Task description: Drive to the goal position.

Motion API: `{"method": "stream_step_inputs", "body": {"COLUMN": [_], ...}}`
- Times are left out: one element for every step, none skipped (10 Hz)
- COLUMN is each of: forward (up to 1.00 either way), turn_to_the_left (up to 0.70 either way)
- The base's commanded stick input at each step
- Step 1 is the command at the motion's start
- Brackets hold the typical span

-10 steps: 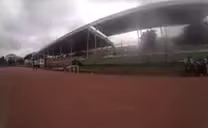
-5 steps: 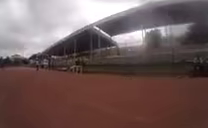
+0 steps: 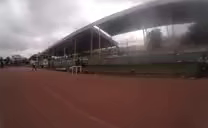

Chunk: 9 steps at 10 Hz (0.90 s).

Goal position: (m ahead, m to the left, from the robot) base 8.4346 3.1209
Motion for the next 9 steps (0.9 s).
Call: {"method": "stream_step_inputs", "body": {"forward": [0.7,0.7,0.7,0.7,0.7,0.7,0.7,0.7,0.7], "turn_to_the_left": [0.0,0.35,0.35,0.26,0.12,0.0,0.01,0.17,0.34]}}
